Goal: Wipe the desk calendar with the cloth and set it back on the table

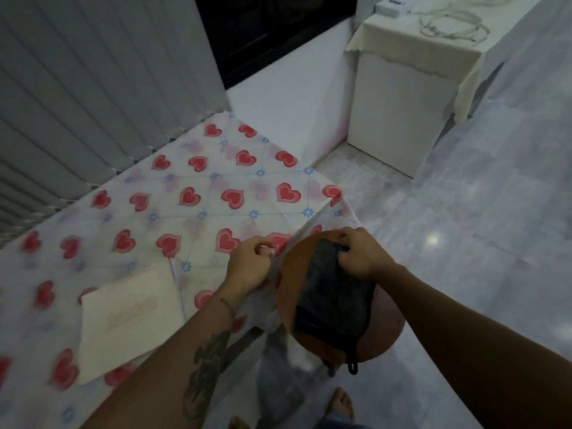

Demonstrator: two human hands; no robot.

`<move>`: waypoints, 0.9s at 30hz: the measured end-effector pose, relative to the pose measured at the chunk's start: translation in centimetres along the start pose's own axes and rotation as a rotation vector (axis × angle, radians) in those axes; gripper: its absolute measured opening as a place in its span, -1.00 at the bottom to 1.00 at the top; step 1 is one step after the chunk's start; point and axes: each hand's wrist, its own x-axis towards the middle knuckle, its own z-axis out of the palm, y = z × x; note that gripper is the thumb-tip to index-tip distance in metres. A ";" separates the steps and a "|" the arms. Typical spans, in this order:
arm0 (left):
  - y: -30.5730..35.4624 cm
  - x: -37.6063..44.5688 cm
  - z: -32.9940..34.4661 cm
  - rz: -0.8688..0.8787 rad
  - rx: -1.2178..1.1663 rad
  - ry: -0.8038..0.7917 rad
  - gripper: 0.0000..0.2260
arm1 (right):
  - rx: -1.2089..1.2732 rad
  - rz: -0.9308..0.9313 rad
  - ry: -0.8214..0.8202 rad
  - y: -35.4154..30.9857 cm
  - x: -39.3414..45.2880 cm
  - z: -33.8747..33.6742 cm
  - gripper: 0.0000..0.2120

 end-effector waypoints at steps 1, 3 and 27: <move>-0.4 -0.4 -1.5 -0.006 -0.051 0.033 -0.76 | 0.017 -0.046 -0.008 -1.4 0.0 0.4 -0.67; -1.6 -1.3 -4.8 -0.011 -0.141 0.102 -0.78 | 0.058 -0.123 -0.043 -4.7 0.1 1.6 -0.70; -25.4 -3.9 -25.1 -0.306 -0.333 0.353 -0.66 | 0.062 -0.044 -0.171 -29.9 1.1 24.5 -0.54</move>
